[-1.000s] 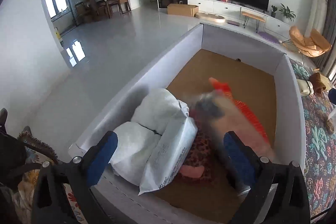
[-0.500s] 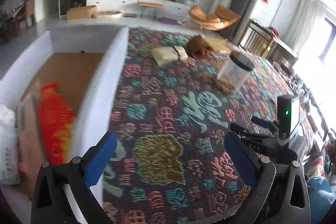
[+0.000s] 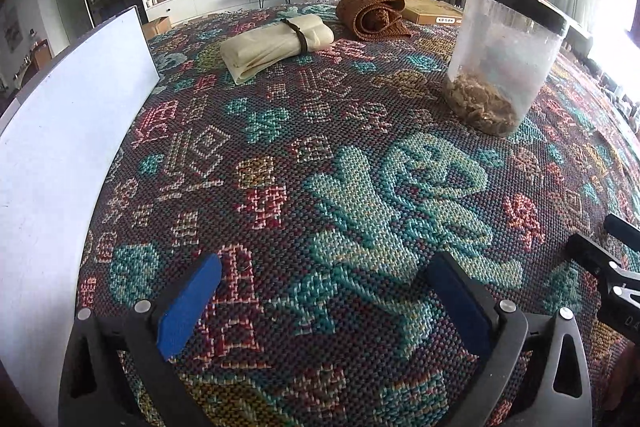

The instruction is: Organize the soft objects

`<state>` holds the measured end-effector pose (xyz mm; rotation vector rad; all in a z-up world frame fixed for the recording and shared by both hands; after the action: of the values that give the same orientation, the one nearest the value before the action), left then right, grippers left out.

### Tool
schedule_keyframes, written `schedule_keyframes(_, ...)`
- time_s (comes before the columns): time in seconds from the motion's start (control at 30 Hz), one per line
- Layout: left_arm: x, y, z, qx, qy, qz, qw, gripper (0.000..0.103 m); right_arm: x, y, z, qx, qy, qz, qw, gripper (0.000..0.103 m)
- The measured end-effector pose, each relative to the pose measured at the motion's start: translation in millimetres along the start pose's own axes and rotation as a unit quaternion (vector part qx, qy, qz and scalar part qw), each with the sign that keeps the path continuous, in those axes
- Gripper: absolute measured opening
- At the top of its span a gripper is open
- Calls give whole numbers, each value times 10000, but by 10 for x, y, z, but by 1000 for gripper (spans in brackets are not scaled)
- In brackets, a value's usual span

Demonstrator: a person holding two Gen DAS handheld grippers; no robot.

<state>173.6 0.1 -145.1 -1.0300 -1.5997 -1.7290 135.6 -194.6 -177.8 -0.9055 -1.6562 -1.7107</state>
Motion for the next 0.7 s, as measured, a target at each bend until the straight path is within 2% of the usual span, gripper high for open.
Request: schedule_keyframes(0.7,-31,10,17,18,-8,-11,10000,103,-10,-6,48,-2,9,27,10000,90)
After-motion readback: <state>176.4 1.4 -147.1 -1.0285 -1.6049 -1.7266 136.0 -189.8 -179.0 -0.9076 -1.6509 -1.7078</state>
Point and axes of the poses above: each gripper's, at about its wrist camera, not at the fingertips, and x roughly against the way its jaws point, z to its left, y to its top, the point moved 4 cm from there along -x, roughly the way its jaws point, and after that the axes turned 2 degrees about z, right-handed, at the moved point
